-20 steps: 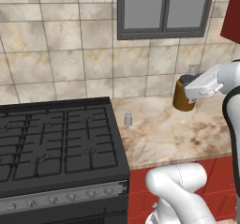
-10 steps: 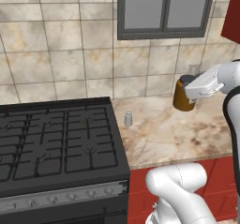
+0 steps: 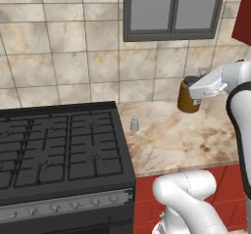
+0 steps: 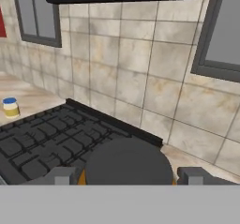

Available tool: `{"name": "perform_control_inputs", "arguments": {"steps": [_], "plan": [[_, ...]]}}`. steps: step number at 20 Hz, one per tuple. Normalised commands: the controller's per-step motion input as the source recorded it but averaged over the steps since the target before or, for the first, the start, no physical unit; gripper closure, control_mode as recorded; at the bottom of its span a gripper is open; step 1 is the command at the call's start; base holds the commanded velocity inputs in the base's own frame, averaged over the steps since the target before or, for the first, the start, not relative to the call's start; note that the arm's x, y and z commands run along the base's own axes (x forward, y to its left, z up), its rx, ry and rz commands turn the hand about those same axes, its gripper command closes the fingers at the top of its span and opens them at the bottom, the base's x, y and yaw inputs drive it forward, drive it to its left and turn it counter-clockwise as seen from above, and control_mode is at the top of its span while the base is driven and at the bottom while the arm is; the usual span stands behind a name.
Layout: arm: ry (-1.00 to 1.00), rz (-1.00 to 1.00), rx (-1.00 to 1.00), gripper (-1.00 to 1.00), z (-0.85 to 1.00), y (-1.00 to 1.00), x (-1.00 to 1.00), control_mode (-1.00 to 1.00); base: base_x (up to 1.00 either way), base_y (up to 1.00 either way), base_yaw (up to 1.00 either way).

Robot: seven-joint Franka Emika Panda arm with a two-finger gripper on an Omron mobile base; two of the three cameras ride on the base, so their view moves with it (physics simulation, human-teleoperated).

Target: Collect the turmeric, mayonnaise, and shaker from the cabinet and place them next to the stove.

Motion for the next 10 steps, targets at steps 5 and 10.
{"name": "perform_control_inputs", "arguments": {"steps": [5, 10], "plan": [[0.05, 0.23, 0.0, 1.0, -0.39, -0.04, 0.86, -1.0, 0.0, 0.0, 0.0], [0.04, 0.31, 0.0, 1.0, -0.51, -0.03, 0.88, -1.0, 0.0, 0.0, 0.0]]}}
